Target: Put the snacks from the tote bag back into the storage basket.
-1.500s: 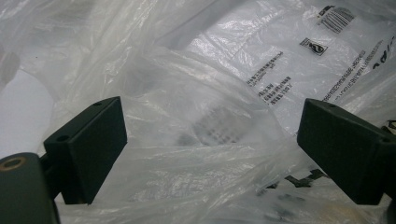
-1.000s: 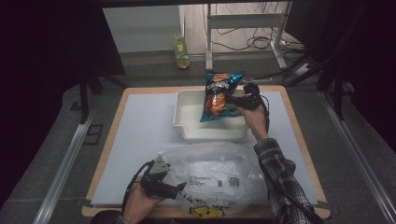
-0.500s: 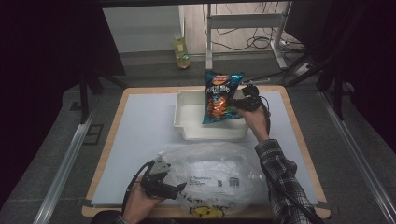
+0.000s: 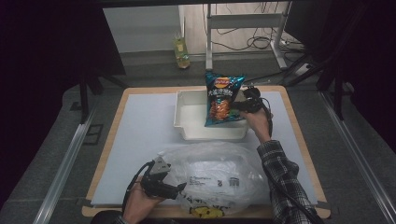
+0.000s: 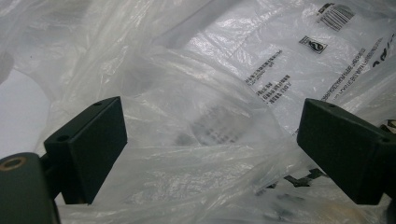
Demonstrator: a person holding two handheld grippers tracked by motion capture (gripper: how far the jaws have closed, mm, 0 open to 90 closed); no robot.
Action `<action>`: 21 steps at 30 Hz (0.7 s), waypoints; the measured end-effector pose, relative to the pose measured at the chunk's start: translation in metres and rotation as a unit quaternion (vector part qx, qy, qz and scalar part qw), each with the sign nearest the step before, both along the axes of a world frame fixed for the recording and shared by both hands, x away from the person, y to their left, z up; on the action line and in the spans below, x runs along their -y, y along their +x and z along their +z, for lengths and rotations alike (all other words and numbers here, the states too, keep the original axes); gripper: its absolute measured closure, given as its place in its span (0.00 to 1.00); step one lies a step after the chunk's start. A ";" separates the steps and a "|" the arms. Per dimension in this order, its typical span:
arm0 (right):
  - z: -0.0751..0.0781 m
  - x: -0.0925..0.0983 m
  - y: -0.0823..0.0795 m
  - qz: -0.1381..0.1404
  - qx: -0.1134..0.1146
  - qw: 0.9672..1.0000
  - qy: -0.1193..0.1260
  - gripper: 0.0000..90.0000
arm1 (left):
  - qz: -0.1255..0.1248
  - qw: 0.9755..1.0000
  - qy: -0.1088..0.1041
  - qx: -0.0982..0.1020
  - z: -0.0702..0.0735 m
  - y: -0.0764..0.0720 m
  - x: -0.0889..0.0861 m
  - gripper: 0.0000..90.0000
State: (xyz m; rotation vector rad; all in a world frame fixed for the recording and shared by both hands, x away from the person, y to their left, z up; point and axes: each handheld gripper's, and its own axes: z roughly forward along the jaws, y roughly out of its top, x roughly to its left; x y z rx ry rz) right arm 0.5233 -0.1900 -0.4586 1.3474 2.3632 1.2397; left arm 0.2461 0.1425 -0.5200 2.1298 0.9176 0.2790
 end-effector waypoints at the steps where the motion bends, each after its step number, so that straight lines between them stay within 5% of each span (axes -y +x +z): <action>1: 0.000 0.000 0.000 -0.004 0.001 1.000 -0.006 0.81 | 0.000 1.000 0.000 0.000 0.000 0.000 0.000 0.09; 21: 0.000 0.005 -0.001 -0.034 0.039 0.996 -0.067 0.69 | -0.001 1.000 0.001 -0.001 0.000 0.000 0.000 0.09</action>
